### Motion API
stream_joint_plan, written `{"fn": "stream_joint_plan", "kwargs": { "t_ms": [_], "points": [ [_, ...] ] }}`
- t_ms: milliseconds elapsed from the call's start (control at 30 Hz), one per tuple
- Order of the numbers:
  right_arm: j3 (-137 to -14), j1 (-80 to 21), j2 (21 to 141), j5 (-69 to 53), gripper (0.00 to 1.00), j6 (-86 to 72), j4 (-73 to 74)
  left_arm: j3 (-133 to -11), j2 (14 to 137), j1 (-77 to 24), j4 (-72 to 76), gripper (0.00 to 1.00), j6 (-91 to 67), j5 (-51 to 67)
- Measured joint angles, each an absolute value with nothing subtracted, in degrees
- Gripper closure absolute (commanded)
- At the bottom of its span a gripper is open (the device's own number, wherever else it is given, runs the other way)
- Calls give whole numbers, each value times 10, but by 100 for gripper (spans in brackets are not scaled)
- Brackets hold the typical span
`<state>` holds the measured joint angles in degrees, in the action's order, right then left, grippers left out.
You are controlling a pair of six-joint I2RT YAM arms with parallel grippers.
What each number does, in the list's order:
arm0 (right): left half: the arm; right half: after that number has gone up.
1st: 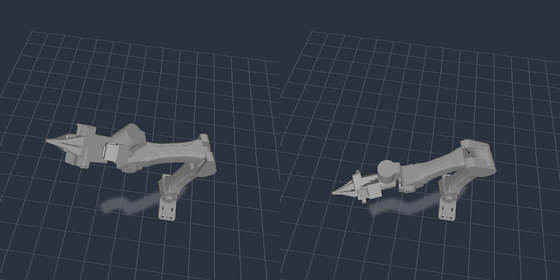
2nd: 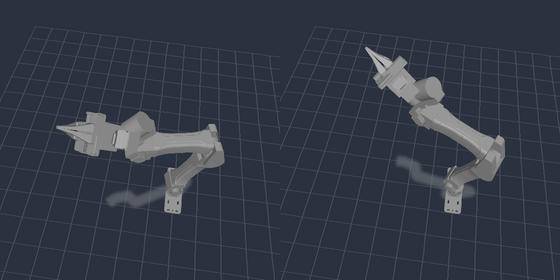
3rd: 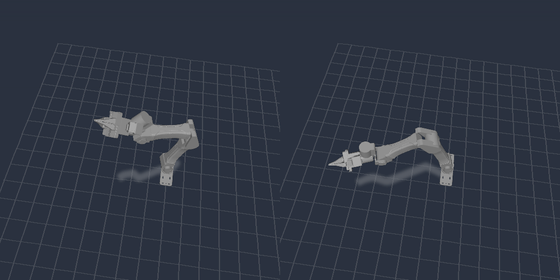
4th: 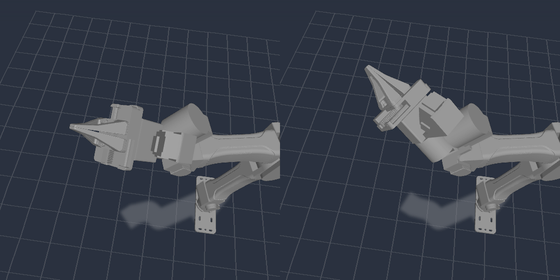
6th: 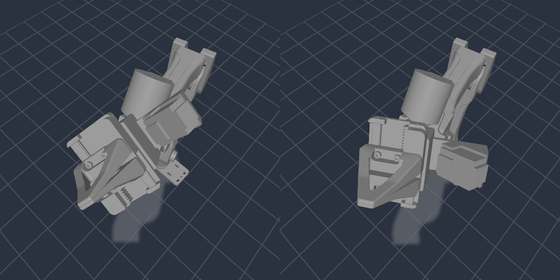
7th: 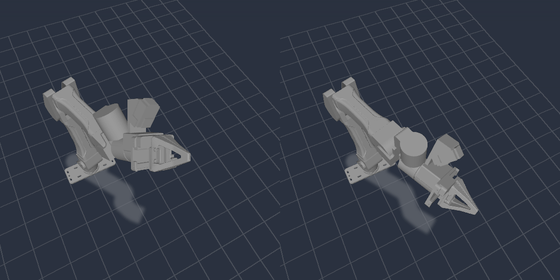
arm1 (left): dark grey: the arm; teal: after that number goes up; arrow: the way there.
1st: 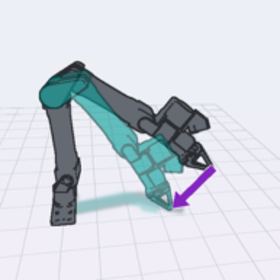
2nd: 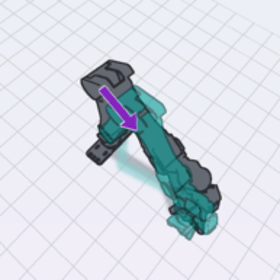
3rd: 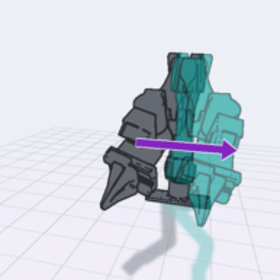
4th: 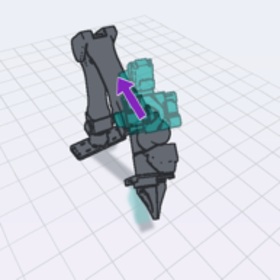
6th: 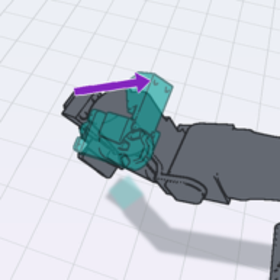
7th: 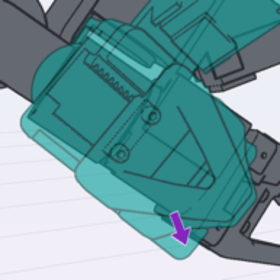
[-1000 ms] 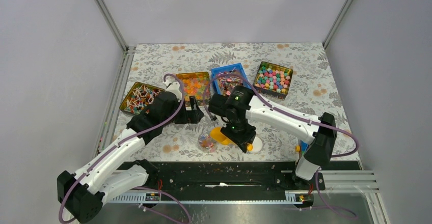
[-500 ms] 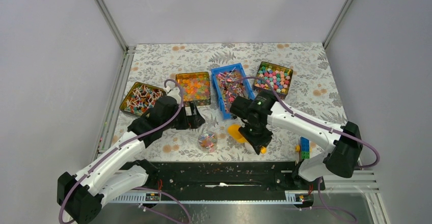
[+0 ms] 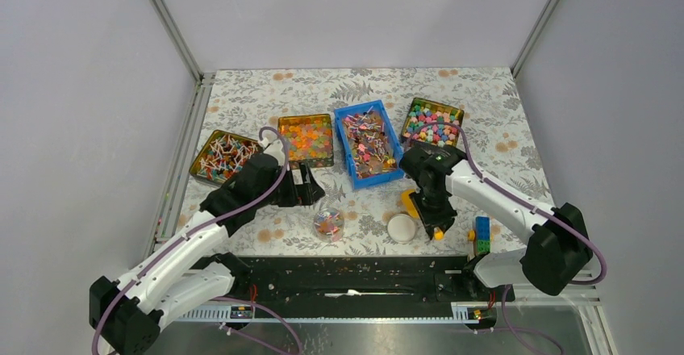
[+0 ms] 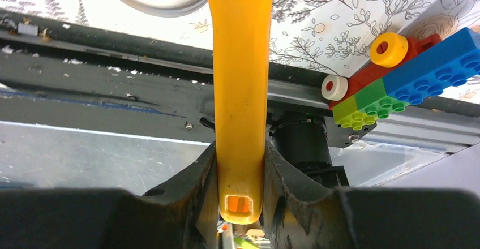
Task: Pack the candies
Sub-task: Place the spatula at the center of the board.
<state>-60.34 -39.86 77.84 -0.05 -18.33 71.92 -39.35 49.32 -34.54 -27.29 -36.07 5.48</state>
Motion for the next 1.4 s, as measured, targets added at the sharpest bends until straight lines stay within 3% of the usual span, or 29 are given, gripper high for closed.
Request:
{"fn": "stream_joint_plan", "kwargs": {
  "t_ms": [500, 833, 1100, 1133, 1200, 1400],
  "points": [
    [-580, -295, 808, 24, 100, -182, 656, -396, 550, -345, -260, 12, -371, 96],
    [-593, -241, 852, 25, 87, -173, 619, -439, 627, -364, -245, 19, -362, 149],
    [-600, -231, 863, 24, 58, -167, 610, -518, 712, -412, -237, 25, -331, 171],
    [-600, -231, 863, 24, 46, -167, 610, -527, 724, -420, -236, 25, -328, 173],
    [-602, -231, 863, 20, 32, -167, 612, -547, 747, -437, -235, 26, -321, 176],
    [-604, -230, 847, 13, 16, -163, 618, -604, 820, -492, -239, 27, -297, 178]
  ]
}}
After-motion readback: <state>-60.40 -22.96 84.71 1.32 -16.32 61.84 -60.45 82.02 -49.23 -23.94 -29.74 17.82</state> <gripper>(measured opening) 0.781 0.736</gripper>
